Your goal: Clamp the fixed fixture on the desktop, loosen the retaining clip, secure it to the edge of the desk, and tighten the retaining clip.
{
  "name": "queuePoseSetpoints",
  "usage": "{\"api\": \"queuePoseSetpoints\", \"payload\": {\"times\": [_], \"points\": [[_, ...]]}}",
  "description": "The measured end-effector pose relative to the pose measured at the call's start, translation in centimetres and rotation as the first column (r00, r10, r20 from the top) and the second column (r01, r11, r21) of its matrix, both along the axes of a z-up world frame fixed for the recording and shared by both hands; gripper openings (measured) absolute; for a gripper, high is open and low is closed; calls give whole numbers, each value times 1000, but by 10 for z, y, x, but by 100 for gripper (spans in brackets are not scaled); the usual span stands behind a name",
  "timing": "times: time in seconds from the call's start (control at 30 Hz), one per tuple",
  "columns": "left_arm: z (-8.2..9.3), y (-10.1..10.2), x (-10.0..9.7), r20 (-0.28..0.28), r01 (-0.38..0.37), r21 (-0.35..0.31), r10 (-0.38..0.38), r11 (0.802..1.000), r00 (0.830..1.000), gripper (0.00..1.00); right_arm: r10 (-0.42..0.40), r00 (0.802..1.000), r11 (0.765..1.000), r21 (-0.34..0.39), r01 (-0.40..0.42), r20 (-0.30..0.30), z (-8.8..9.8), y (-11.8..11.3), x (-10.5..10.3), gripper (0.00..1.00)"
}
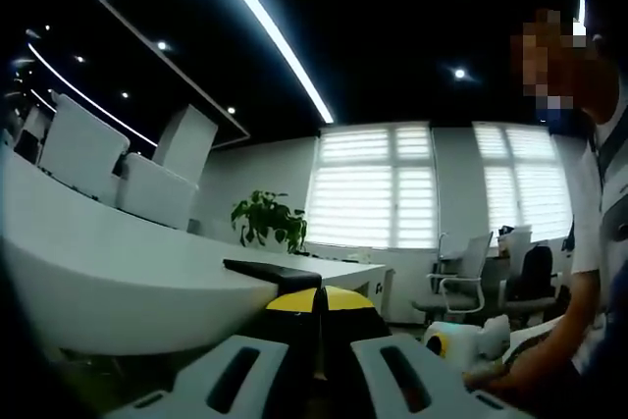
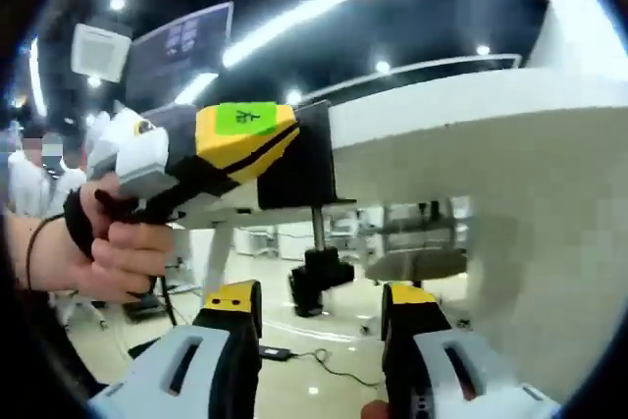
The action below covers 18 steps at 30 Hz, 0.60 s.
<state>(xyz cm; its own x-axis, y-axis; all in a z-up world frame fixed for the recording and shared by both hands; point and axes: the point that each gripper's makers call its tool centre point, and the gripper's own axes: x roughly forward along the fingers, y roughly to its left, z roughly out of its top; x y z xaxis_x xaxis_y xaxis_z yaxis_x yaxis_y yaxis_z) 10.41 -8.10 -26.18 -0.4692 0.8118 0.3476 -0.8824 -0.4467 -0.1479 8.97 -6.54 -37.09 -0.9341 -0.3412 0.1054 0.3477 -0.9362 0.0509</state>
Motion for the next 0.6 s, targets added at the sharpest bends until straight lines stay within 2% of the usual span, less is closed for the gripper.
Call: {"api": "queuePoseSetpoints", "payload": {"times": [0.03,0.1,0.17,0.33,0.6], "points": [[0,0,0,0,-1,2,1,1000,1000,2,-35,999,999,18,35,16,-3,1,7,46],[0,0,0,1,-2,1,2,1000,1000,2,-68,998,998,13,68,-18,5,-4,13,48],[0,0,0,11,5,11,-5,1000,1000,2,-124,992,988,94,125,-12,7,-3,16,47],[0,0,0,20,11,24,-11,1000,1000,2,-159,987,985,59,160,-17,16,-9,-2,46],[1,-1,1,16,12,30,-13,999,1000,2,-196,980,980,26,197,-25,26,-16,-27,40]]}}
